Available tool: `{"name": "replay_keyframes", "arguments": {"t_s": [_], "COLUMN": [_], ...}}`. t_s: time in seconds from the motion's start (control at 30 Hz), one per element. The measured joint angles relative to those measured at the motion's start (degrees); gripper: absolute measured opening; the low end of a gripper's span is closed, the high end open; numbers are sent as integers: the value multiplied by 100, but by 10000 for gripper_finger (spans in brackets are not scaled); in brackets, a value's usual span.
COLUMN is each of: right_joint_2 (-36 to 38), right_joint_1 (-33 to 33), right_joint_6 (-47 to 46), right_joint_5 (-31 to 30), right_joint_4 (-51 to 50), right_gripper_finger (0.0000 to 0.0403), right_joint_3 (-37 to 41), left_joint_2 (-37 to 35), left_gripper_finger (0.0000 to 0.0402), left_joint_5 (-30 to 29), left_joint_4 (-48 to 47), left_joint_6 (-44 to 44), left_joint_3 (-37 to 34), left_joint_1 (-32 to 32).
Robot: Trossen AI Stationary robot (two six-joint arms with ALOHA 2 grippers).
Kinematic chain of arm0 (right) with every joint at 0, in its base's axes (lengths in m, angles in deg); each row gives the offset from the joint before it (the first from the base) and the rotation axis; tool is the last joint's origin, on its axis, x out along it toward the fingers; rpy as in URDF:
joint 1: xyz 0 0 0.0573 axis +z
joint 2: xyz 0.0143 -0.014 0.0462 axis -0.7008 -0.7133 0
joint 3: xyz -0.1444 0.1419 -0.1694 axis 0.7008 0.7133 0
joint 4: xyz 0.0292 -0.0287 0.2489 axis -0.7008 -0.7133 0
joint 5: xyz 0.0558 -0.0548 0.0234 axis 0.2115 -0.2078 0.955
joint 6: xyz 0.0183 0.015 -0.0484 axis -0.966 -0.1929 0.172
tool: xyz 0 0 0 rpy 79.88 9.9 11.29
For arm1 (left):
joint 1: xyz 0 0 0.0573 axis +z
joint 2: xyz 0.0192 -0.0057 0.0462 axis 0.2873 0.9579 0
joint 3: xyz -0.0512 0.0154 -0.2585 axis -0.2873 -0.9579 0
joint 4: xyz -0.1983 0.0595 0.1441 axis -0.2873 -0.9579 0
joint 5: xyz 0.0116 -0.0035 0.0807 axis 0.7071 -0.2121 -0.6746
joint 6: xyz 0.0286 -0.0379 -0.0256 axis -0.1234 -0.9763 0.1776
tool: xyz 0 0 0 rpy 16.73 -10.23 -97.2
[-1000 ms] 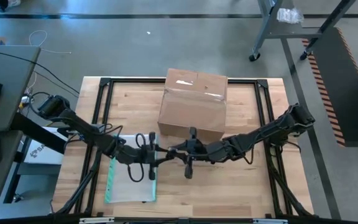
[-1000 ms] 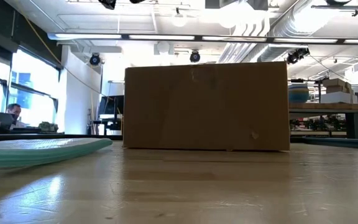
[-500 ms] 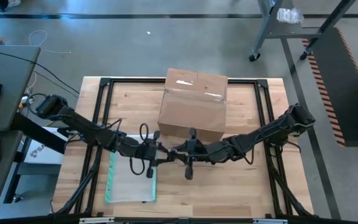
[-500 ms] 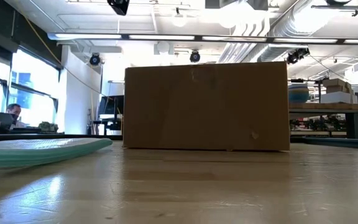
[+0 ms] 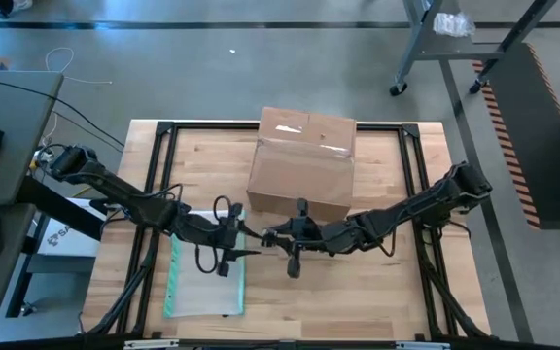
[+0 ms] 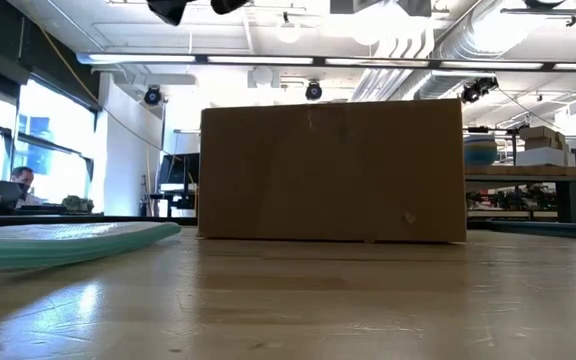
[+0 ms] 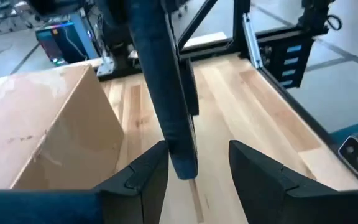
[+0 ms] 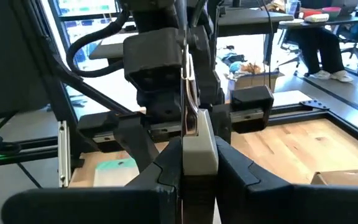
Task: Unpack boxes
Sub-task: Open the cardboard box using the black cutter
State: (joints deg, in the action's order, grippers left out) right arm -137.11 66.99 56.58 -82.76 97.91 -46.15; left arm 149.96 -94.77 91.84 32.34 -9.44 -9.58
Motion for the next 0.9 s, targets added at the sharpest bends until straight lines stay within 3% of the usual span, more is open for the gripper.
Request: {"name": "replay_keyframes", "arguments": {"t_s": [0.2, 0.53, 0.8, 0.9], "right_joint_2": [2, 4, 7, 7], "right_joint_1": [0, 2, 4, 6], "right_joint_6": [11, 11, 92, 90], "right_joint_5": [-1, -1, 0, 8], "right_joint_4": [-19, -36, -89, -99], "right_gripper_finger": [43, 43, 43, 46], "right_joint_3": [0, 0, 0, 0], "left_joint_2": [180, 611, 629, 629], "left_gripper_finger": [151, 147, 69, 68], "left_joint_5": [-235, 323, 512, 511], "left_joint_4": [755, 1999, 2059, 2049], "left_joint_6": [340, 132, -174, -237], "left_joint_3": [0, -2, -2, -2], "left_joint_1": [17, 352, 465, 465]}}
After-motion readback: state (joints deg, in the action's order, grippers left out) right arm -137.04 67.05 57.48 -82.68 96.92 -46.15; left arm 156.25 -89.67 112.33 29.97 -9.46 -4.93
